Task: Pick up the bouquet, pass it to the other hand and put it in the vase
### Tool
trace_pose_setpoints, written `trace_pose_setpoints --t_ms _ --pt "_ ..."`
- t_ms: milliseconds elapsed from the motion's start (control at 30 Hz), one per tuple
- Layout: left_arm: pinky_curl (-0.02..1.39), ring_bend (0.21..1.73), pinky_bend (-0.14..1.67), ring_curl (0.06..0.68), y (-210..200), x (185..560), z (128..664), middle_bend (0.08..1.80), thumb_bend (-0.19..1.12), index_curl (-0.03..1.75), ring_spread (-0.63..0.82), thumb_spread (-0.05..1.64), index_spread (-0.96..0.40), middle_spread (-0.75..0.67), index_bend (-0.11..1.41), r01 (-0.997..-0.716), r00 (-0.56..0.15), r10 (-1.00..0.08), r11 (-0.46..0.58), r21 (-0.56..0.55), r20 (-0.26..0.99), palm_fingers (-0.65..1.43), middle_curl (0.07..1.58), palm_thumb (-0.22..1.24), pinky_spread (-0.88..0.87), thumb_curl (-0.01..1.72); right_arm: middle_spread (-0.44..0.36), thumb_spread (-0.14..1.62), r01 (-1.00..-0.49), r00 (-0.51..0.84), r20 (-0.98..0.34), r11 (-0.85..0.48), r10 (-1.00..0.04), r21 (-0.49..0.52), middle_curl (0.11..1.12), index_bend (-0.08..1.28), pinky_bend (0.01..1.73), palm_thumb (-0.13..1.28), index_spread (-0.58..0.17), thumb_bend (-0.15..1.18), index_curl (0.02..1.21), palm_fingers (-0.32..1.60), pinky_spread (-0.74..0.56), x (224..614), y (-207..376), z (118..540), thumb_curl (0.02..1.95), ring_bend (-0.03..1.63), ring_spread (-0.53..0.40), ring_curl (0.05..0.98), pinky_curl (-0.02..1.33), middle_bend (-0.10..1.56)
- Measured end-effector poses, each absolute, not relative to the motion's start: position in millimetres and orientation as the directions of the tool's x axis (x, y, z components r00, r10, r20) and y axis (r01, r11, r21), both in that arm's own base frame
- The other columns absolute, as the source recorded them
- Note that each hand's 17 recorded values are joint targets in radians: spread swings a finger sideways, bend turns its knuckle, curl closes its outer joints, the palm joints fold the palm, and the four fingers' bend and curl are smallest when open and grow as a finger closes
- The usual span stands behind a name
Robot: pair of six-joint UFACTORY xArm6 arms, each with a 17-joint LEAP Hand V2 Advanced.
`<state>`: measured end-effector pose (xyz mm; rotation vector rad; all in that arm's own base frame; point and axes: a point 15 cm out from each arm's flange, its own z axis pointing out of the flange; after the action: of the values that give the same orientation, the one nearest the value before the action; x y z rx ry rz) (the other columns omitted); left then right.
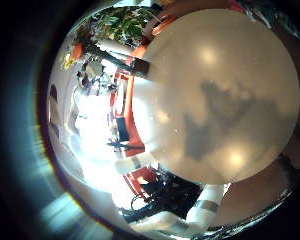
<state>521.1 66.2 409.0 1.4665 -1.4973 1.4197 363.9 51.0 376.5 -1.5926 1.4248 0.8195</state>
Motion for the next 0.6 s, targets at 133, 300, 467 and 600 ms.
trace_pose_setpoints --t_ms 133,300,467,600 --pt "0.43 0.49 0.16 0.146 73 494 442 0.15 -0.04 0.43 0.66 0.81 0.19 0.61 0.08 -0.919 -0.238 -0.319 -0.232 -0.32 0.917 -0.26 0.33 0.01 0.61 0.38 -0.186 0.96 -0.984 0.17 -0.88 -0.033 -0.444 -0.173 0.38 0.26 0.5 0.79 -0.392 -0.02 0.46 0.54 0.38 363 53 377 0.52 0.67 -0.126 0.2 0.18 0.34" --pt "0.38 0.47 0.16 0.148 61 454 491 0.16 -0.04 0.34 0.66 0.81 0.2 0.61 0.11 -0.896 -0.269 -0.359 -0.247 -0.369 0.894 -0.2 0.29 0.02 0.6 0.36 -0.226 0.96 -0.975 0.218 -0.862 -0.059 -0.457 -0.215 0.38 0.25 0.5 0.79 -0.398 -0.02 0.46 0.56 0.38 367 49 379 0.52 0.68 -0.141 0.197 0.16 0.33" --pt "0.34 0.45 0.17 0.154 29 419 540 0.16 -0.04 0.29 0.64 0.81 0.2 0.6 0.12 -0.883 -0.329 -0.381 -0.199 -0.425 0.864 -0.16 0.26 0.02 0.6 0.35 -0.23 0.96 -0.982 0.187 -0.882 -0.071 -0.433 -0.174 0.39 0.25 0.51 0.79 -0.402 -0.02 0.47 0.57 0.37 371 51 362 0.52 0.67 -0.148 0.194 0.14 0.32" --pt "0.31 0.43 0.17 0.156 4 397 564 0.17 -0.03 0.27 0.64 0.81 0.2 0.59 0.13 -0.865 -0.369 -0.395 -0.185 -0.467 0.841 -0.15 0.24 0.03 0.59 0.35 -0.236 0.96 -0.98 0.198 -0.885 -0.088 -0.422 -0.178 0.39 0.24 0.51 0.79 -0.404 -0.02 0.47 0.57 0.36 370 53 355 0.52 0.67 -0.151 0.19 0.13 0.31"
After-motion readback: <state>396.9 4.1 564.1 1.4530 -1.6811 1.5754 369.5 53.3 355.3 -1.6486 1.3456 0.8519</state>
